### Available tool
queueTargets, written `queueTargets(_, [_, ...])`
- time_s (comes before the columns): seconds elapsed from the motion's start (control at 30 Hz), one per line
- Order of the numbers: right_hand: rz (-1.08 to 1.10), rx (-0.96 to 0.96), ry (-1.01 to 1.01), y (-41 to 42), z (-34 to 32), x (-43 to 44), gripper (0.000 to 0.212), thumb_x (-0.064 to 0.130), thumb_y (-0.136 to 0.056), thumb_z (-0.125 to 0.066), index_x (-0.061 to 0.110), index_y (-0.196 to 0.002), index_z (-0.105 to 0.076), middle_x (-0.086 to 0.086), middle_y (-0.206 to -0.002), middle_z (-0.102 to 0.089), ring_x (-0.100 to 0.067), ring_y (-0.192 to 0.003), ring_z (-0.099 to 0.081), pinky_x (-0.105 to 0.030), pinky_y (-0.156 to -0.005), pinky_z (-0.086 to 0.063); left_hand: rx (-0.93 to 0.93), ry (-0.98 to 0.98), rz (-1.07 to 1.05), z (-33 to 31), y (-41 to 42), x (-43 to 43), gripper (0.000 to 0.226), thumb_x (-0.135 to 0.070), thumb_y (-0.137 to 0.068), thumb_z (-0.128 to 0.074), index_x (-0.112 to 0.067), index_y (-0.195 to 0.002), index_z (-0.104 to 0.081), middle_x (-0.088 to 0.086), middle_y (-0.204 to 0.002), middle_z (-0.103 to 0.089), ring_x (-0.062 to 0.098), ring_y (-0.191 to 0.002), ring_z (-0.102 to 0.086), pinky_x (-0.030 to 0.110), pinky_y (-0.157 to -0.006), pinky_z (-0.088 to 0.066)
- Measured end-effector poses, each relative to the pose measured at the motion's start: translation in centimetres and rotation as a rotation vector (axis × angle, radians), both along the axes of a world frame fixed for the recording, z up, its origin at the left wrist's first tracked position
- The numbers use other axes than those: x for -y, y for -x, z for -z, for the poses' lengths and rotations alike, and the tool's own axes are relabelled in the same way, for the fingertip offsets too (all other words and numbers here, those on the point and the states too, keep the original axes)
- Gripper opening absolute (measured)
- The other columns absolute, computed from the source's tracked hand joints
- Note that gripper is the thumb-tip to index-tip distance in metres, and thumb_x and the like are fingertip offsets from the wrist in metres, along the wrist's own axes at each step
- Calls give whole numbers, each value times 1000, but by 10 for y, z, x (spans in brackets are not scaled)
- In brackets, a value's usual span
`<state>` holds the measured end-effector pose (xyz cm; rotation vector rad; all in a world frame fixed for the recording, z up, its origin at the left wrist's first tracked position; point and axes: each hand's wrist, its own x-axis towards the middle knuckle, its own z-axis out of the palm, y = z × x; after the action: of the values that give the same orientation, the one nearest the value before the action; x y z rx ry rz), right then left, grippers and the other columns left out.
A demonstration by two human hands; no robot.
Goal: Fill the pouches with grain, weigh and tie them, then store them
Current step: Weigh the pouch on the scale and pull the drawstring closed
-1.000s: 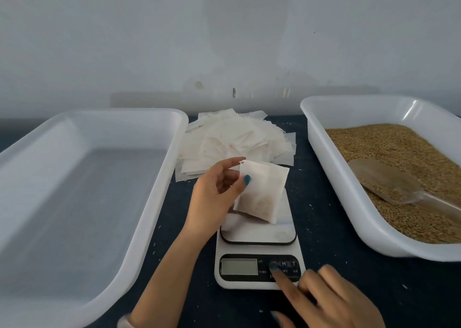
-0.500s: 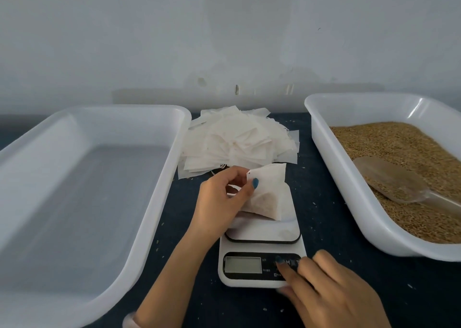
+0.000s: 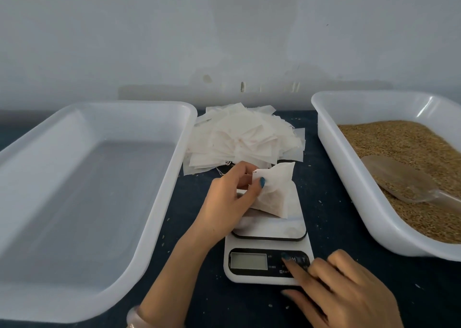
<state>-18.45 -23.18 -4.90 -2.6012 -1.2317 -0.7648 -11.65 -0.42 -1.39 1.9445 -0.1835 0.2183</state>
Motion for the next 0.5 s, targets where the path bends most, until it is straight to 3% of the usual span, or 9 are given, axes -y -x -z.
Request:
queueTargets(0.07, [15, 15, -43, 2, 0, 2, 39, 49, -93, -57, 20, -107, -79, 9, -69, -60, -13, -61, -50, -23, -67, -40, 9, -19, 12, 0, 1, 1, 3, -26, -100, -54, -28, -99, -56, -17, -92, -72, 5, -80, -67, 16, -58, -47])
queueTargets(0.17, [83, 6, -131, 2, -1, 3, 37, 44, -93, -57, 19, -109, -78, 9, -68, -58, -13, -69, -42, -25, -71, -38, 7, -11, 26, 0, 2, 2, 4, -23, -99, -54, -26, -101, -55, -14, -94, -71, 8, -87, -67, 24, -68, -52])
queueTargets(0.37, [141, -53, -178, 3, -2, 4, 33, 42, -88, -61, 22, -105, -80, 10, -68, -58, -13, -70, -41, -24, -69, -39, 16, 2, 11, -2, 2, 3, 6, -20, -99, -55, -26, -97, -53, -14, -90, -72, 0, -73, -63, 10, -56, -43])
queueTargets(0.5, [124, -74, -157, 4, 1, 1, 32, 45, -90, -60, 23, -101, -81, 11, -67, -57, -15, -64, -47, -26, -64, -39, 21, 8, 11, -3, 3, 3, 7, -19, -100, -54, -25, -97, -52, -14, -90, -72, -3, -69, -61, 7, -54, -40])
